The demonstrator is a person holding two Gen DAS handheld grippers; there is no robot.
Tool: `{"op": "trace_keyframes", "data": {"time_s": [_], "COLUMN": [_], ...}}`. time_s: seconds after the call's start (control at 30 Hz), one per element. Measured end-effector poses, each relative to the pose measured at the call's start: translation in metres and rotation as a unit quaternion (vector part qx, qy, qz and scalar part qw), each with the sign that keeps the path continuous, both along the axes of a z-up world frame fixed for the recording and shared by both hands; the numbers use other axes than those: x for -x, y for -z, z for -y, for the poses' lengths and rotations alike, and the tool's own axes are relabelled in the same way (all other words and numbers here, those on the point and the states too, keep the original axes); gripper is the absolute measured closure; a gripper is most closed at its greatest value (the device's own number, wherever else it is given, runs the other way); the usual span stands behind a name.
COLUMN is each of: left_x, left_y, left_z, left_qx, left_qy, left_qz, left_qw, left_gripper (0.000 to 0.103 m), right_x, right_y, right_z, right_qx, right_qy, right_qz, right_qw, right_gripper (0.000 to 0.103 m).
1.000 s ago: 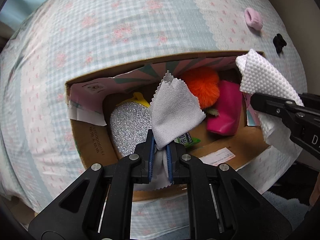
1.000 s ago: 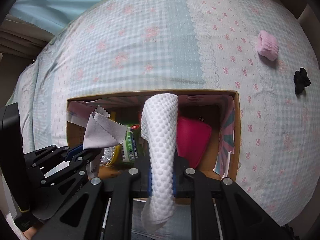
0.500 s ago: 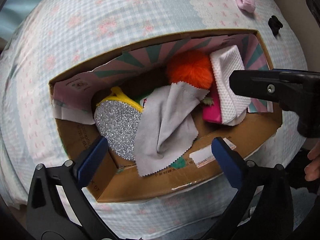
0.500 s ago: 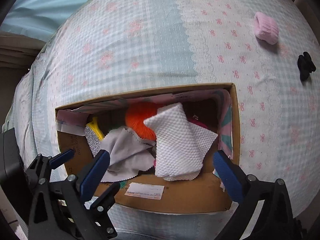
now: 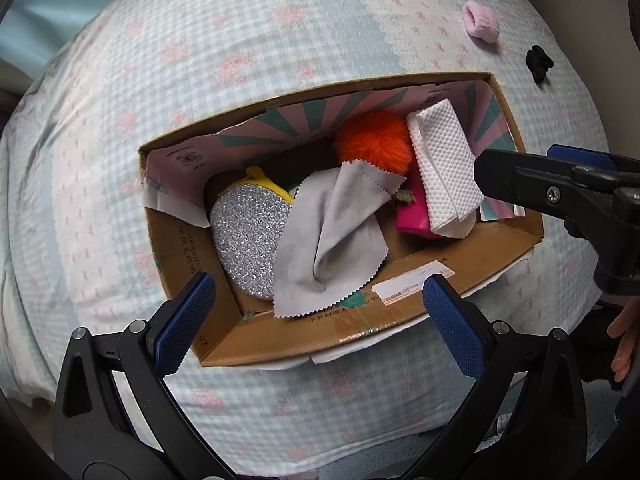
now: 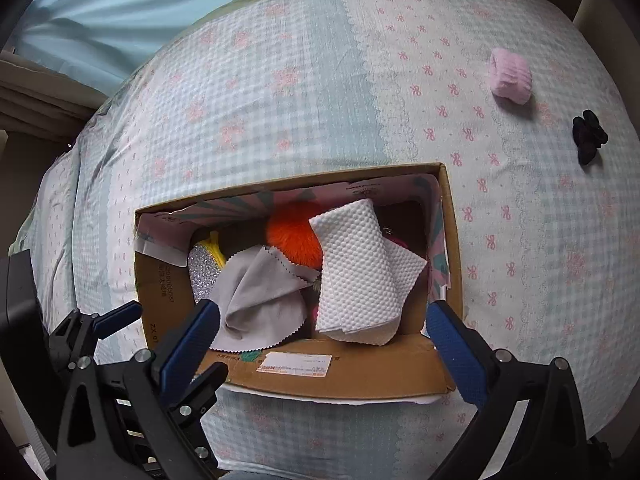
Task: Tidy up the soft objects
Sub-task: 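Lower the cloths into the box and open both tools, then move the left tool to the pink hair tie while the right tool reaches the black clip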
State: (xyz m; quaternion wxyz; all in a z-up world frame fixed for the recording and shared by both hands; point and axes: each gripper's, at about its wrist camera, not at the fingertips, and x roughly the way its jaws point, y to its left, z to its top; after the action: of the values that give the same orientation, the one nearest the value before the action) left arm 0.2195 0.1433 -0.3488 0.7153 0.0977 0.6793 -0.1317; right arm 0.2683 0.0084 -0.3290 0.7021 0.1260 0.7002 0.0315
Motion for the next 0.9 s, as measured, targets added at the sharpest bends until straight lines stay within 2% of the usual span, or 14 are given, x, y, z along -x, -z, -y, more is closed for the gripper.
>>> {"op": "trace_keyframes", "data": {"time_s": [0.2,0.53,0.67,0.9], "left_x": [0.019,0.062,0.084,0.114], "left_y": [-0.035,-0.108,-0.139,-0.191], "left_z": [-0.010,-0.028,-0.027,-0.017], "left_qx": [0.004,0.028,0.029,0.048], "left_qy": [-0.018,-0.063,-0.075,-0.097], "left_qz": [0.034,0.110,0.152,0.232], "left_qw": [0.9992,0.9915,0.9850,0.9667], "left_gripper": [0.000,0.000,0.000,0.000], "right_x": [0.020,0.073,0.102,0.149], "right_y": [-0.034,-0.121,-0.154,-0.204], "right_z": [-0.004,0.011,0.024,0.062], "right_qx": [0.021,0.075,0.099,0.135], "right_qy": [-0.015,-0.031,-0.030,-0.011], "right_qz": [0.036,0.153,0.194,0.270], "right_qw": [0.999,0.985,0.975,0.953], "right_gripper": [0.000,0.000,0.000,0.000]}}
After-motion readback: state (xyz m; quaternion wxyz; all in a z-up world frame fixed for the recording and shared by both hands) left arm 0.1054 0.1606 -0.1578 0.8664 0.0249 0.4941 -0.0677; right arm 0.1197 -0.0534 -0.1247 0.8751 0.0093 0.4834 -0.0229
